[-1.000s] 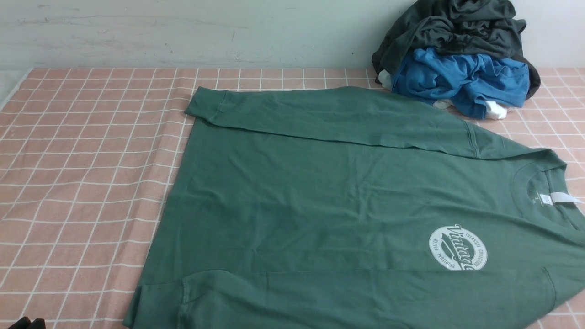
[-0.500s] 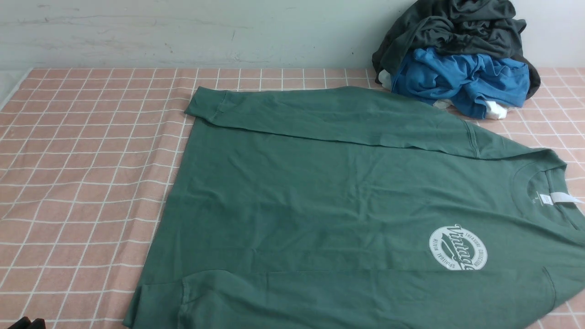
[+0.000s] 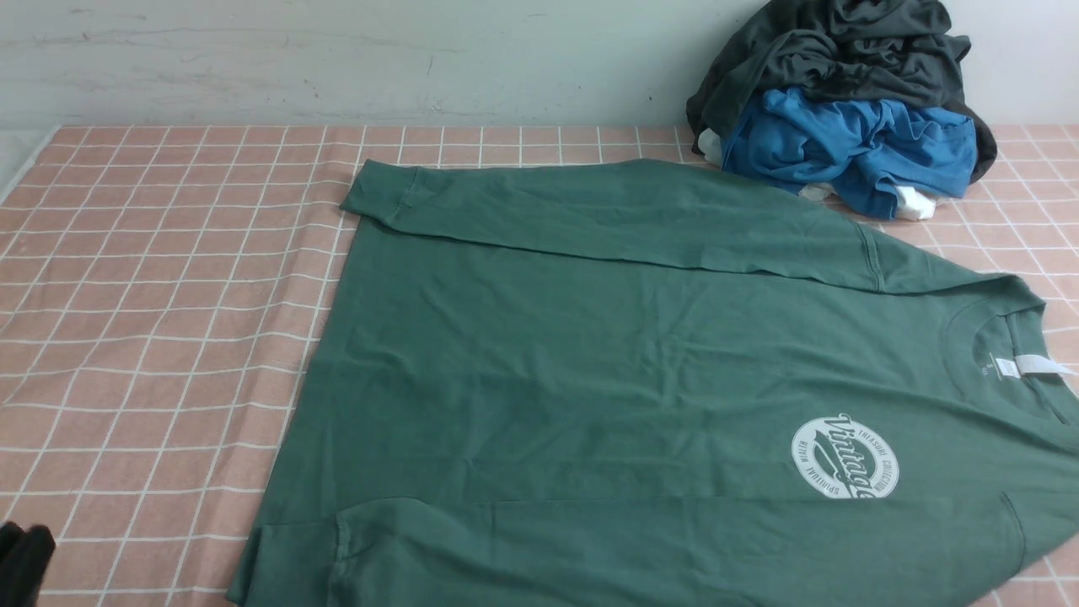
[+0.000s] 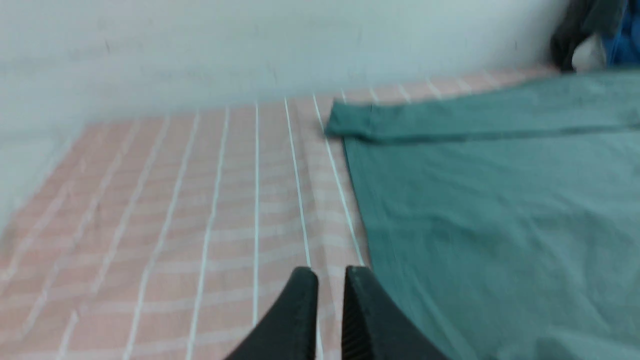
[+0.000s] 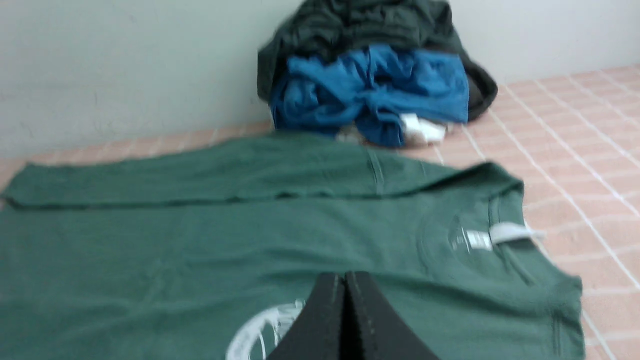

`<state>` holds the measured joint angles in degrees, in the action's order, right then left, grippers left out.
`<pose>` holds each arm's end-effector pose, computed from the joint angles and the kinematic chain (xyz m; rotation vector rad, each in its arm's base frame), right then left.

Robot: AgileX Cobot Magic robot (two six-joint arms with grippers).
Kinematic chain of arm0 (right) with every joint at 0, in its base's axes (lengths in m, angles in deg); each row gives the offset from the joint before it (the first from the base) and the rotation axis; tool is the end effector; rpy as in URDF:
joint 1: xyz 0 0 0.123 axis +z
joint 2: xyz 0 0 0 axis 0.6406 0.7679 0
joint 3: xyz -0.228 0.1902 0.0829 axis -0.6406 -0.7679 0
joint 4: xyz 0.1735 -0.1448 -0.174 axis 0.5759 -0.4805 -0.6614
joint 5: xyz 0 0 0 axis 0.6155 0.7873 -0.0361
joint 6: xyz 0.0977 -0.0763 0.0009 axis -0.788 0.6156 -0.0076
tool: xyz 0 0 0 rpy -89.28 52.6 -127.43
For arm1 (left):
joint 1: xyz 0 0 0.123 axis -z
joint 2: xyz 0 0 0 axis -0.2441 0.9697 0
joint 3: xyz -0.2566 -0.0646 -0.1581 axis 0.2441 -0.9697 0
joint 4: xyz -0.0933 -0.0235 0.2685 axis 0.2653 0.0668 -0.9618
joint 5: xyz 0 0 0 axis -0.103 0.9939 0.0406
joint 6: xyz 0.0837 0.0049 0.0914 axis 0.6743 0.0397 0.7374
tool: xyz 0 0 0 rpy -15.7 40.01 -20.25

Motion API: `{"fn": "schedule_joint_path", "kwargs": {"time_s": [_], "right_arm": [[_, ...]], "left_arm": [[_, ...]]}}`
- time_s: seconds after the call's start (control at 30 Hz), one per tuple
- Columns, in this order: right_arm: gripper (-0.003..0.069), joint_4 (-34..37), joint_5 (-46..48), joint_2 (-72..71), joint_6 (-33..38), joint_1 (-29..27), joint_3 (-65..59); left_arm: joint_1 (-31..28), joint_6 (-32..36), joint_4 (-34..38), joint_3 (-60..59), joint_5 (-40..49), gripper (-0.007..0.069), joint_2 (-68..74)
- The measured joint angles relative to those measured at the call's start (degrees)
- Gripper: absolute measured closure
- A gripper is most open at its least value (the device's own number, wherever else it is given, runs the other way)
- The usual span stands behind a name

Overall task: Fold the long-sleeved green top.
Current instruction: Use the left arm to clamp the cuff closest to it

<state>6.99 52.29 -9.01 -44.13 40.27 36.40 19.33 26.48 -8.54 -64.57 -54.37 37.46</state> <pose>0.0995 0.0024 0.1833 0.1741 1.6767 0.1870 0.1001 -0.0092 0.1966 0.1419 1.5632 -0.0005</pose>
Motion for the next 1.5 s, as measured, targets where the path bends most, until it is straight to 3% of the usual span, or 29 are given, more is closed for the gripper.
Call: {"fn": "schedule_joint_path", "kwargs": {"time_s": [0.1, 0.3, 0.43, 0.57, 0.67, 0.9, 1.07, 1.23, 1.33, 1.4, 1.5], "right_arm": [[0.0671, 0.4, -11.7, 0.0, -0.3, 0.0, 0.0], [0.0671, 1.0, -30.1, 0.0, -3.5, 0.0, 0.0], [0.0671, 2.2, -43.3, 0.0, -8.6, 0.0, 0.0], [0.0671, 3.2, -48.5, 0.0, -12.4, 0.0, 1.1], [0.0671, 0.0, -42.5, 2.6, -12.1, 0.0, 7.9], [0.0671, -15.0, -17.9, 24.3, -7.9, 0.0, 27.4], [0.0671, -19.9, -18.0, 39.6, -9.2, 0.0, 30.6], [0.0671, -19.8, -13.1, 49.9, -11.9, 0.1, 30.9], [0.0671, -16.8, 3.1, 54.7, -17.6, 2.4, 32.7], [0.0671, -15.6, 11.1, 56.3, -19.0, 4.0, 34.0], [0.0671, -15.4, 17.4, 58.2, -17.6, 4.7, 34.7]], "left_arm": [[0.0, 0.8, 0.0, 0.0, -8.7, 0.0556, 0.0], [0.0, 0.9, 0.0, 0.0, -16.2, 0.0556, 0.0], [0.0, -6.0, 1.2, 0.0, -26.4, 0.0556, 0.0], [0.0, -12.5, 3.7, 0.8, -36.4, 0.0556, -0.1], [0.0, -14.8, 4.3, 8.2, -30.0, 0.0564, 1.4], [0.0, -15.0, 3.3, 31.3, -4.9, 0.0623, 21.9], [0.0, -15.0, 3.1, 35.7, 3.2, 0.0628, 37.6], [0.0, -15.0, 5.0, 35.8, 19.3, 0.0628, 47.6], [0.0, -12.6, 8.5, 35.8, 34.6, 0.0628, 55.7], [0.0, -9.2, 10.0, 35.8, 39.4, 0.0627, 60.7], [0.0, -4.7, 12.0, 35.8, 39.4, 0.0622, 67.0]]}}
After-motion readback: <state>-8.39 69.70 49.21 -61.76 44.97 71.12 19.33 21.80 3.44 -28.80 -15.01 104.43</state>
